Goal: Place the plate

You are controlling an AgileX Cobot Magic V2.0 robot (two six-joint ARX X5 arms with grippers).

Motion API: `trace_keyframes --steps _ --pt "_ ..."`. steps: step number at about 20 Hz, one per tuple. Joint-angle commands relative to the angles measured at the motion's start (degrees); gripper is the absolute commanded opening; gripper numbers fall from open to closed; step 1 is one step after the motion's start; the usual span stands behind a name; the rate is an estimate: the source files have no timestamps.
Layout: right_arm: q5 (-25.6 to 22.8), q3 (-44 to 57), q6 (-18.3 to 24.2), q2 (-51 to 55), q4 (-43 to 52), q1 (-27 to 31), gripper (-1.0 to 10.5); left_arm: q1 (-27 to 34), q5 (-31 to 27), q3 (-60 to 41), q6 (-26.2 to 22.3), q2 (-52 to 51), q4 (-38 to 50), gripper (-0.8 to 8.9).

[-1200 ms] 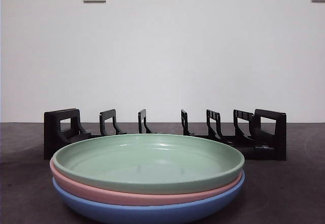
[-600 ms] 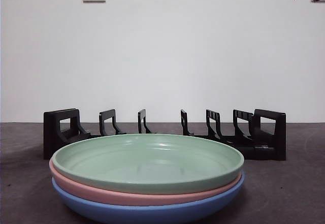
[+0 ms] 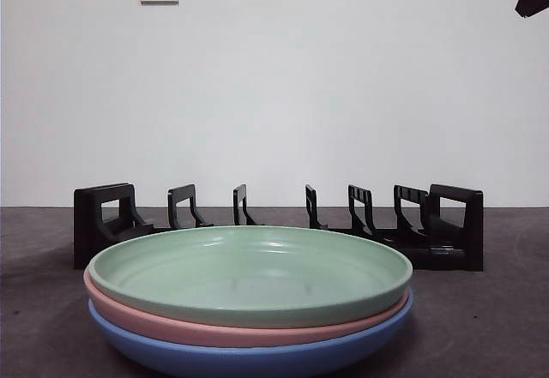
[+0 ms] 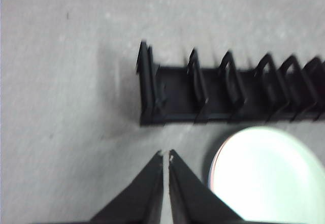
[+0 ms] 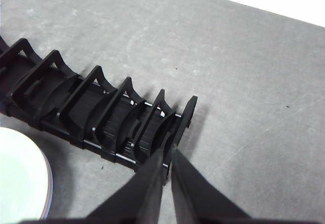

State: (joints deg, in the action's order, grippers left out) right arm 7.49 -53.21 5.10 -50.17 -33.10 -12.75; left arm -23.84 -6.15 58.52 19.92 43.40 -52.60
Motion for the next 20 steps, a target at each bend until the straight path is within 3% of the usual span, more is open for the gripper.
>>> trace_keyframes --steps 1,6,7,9,14,18,20 --pt "0.0 -0.3 -0.2 -0.2 0.9 -0.2 0.2 -0.1 -0.4 1.1 -1.3 0.0 -0.2 0.08" --pt "0.0 -0.4 -0.2 -0.2 0.9 -0.2 0.2 -0.3 -0.4 1.1 -1.3 -0.1 -0.1 0.08" --pt "0.0 -0.3 -0.2 -0.2 0.9 -0.2 0.2 -0.2 -1.6 1.1 -6.2 -0.5 0.3 0.07" --pt "0.0 -0.4 -0.2 -0.2 0.9 -0.2 0.2 0.0 -1.8 -0.7 -7.8 -3.4 3.3 0.08" --pt "0.0 -0.4 -0.2 -0.2 0.9 -0.2 0.2 10.1 -0.9 -26.2 -21.1 -20.8 32.0 0.08" --pt "0.0 -0.4 -0.2 -0.2 0.9 -0.2 0.2 20.7 5.3 -44.2 -20.3 -32.8 46.1 0.08" --pt "0.0 -0.4 -0.2 -0.2 1.0 -0.2 0.2 23.5 7.2 -49.7 -20.3 -36.5 48.6 0.08"
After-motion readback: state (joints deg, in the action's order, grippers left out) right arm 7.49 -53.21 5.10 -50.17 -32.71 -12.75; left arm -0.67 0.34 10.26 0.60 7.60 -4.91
